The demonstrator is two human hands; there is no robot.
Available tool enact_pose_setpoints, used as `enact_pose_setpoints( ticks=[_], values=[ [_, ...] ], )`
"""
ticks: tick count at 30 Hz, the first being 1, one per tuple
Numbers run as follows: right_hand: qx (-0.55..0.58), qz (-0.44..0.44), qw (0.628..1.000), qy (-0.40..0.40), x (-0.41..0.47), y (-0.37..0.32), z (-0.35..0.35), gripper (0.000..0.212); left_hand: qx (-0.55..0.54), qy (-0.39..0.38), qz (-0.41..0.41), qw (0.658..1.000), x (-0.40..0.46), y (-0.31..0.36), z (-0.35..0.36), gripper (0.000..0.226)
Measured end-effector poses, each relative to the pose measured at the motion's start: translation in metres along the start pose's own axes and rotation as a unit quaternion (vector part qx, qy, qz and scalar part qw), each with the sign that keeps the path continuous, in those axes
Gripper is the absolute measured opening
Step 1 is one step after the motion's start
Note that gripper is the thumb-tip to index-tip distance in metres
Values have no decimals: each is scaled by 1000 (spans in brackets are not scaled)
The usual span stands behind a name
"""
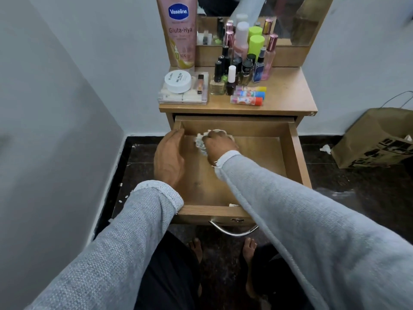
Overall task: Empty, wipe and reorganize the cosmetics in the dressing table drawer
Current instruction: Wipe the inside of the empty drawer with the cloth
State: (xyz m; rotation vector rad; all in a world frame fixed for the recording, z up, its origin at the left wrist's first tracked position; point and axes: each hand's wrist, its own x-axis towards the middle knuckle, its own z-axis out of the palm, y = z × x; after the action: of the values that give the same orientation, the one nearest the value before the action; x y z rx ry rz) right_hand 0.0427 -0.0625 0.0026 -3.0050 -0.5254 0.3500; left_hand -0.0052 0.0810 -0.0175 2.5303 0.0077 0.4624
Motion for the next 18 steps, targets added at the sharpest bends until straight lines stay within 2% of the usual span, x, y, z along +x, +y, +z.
enact_pose_setpoints(
  ticks=[4, 7, 10, 13, 16, 18],
  values=[
    [34, -45, 998, 14, 23, -32, 8, 37, -23, 4, -9, 1000, 1, -9, 6, 41],
    [49, -49, 997, 46, 22, -28, 11, 43, -35, 14, -6, 999, 1, -8, 7, 46],
    [76, -66, 994, 44, 22, -21, 13, 42, -38, 13, 5, 999, 1, -10, 6, 43],
    [78, -90, 993, -17, 8, -20, 8, 44, -39, 2, -10, 999, 0, -4, 3, 42],
    [73, -162, 978, -113, -16, -21, 13, 27, -47, -10, -37, 998, 0, 4, -2, 62],
    [59, -213, 963, -154, -27, -23, 21, 36, -50, -14, -34, 998, -1, 4, -3, 68]
  ],
)
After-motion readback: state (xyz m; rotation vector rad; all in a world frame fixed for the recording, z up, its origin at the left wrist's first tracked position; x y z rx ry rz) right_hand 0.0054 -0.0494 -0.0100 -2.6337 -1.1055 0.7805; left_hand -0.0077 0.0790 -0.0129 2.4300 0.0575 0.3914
